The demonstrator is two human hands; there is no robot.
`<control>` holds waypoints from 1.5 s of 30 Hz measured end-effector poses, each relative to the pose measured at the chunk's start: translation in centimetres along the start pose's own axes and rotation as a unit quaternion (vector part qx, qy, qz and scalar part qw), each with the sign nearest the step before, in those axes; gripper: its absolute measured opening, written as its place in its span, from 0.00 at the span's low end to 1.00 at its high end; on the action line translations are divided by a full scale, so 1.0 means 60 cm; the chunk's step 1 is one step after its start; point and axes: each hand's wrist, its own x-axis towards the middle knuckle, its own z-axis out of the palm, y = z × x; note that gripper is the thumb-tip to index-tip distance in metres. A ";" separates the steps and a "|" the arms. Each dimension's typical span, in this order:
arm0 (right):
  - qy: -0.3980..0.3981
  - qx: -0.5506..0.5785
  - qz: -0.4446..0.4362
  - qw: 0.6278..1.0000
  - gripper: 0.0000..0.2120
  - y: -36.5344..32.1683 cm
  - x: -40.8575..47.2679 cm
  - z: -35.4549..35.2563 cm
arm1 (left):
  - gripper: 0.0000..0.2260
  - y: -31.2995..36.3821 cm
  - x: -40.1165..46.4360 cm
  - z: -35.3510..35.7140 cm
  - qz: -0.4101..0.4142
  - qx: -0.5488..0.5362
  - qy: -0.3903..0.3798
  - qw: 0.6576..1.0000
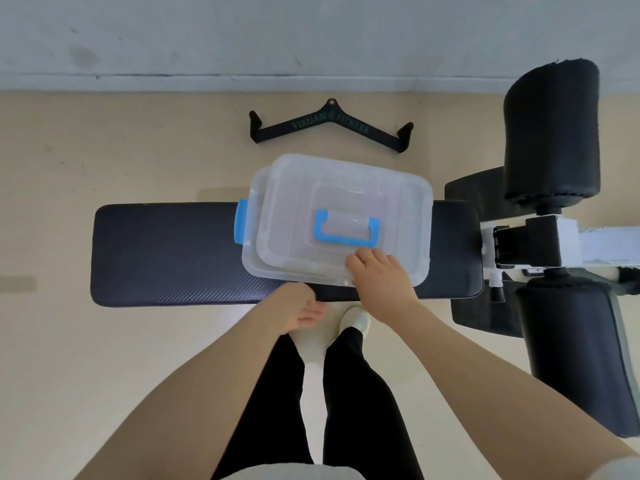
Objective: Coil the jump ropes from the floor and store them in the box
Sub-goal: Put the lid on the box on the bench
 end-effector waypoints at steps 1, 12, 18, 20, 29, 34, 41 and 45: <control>-0.012 -0.002 -0.007 1.000 0.21 -0.003 -0.002 0.004 | 0.11 0.007 -0.004 -0.021 -0.007 0.016 0.046 0.999; -0.070 0.084 -0.016 0.994 0.13 0.008 0.011 -0.001 | 0.24 0.099 0.022 -0.079 0.403 0.438 0.311 0.741; 0.091 0.248 0.341 0.902 0.23 0.058 0.032 0.007 | 0.25 0.107 0.058 -0.052 0.351 0.432 0.376 0.740; 0.057 0.401 0.436 0.804 0.27 0.077 0.047 0.007 | 0.27 0.095 0.062 -0.069 0.358 0.413 0.387 0.743; 0.049 0.438 0.456 0.773 0.24 0.069 0.067 0.026 | 0.27 0.098 0.044 -0.086 0.353 0.301 0.332 0.822; 0.057 0.423 0.529 0.734 0.25 0.068 0.090 0.034 | 0.21 0.114 0.063 -0.097 0.322 0.336 0.363 0.807; 0.067 0.380 0.547 0.743 0.28 0.064 0.086 0.066 | 0.21 0.088 0.092 -0.104 0.325 0.364 0.445 0.751; 0.062 0.388 0.539 0.745 0.29 0.070 0.086 0.070 | 0.21 0.092 0.092 -0.104 0.324 0.342 0.415 0.779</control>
